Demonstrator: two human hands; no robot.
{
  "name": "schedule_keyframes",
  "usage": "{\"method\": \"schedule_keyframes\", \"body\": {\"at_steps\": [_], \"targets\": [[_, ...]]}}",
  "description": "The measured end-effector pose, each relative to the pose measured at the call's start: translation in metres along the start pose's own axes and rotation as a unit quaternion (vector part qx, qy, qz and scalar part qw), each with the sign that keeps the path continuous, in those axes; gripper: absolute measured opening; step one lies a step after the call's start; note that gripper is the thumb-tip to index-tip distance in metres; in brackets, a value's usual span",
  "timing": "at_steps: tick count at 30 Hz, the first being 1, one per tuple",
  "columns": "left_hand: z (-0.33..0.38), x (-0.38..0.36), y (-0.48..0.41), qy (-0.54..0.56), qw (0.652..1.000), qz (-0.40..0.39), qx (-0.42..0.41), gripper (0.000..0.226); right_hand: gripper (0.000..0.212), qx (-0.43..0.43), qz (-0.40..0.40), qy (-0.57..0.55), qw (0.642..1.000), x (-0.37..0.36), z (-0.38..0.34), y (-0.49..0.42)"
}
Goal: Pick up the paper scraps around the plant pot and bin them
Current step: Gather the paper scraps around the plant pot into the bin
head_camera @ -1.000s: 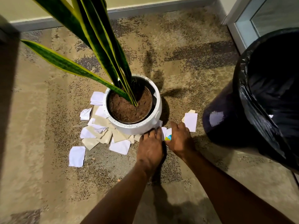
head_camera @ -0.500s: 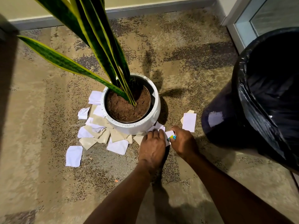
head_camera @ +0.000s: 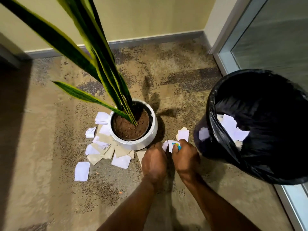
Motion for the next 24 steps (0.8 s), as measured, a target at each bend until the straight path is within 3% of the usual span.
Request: {"method": "schedule_keyframes", "body": {"at_steps": [6, 12, 17, 24], "targets": [[0.055, 0.056, 0.003, 0.102, 0.989, 0.096, 0.053, 0.009, 0.011, -0.007, 0.054, 0.016, 0.998, 0.091, -0.038, 0.018], [0.144, 0.117, -0.002, 0.145, 0.978, 0.152, -0.006, 0.012, 0.028, -0.019, 0.149, -0.037, 0.988, 0.184, -0.05, 0.002], [0.215, 0.123, -0.012, 0.128, 0.984, 0.107, -0.057, 0.018, 0.031, -0.119, 0.13, -0.057, 0.983, 0.239, -0.022, -0.025], [0.268, 0.084, -0.027, 0.177, 0.982, 0.044, -0.057, 0.015, 0.028, -0.164, 0.151, -0.047, 0.974, 0.271, 0.05, -0.049]]}}
Point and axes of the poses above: each hand's wrist, its own y-axis away from the middle knuckle, its own x-axis out of the back of the hand, z = x × y, the point moved 4 cm from there along -y, towards the middle knuckle, and after that the axes turned 9 degrees about y, right-handed, at the moved point
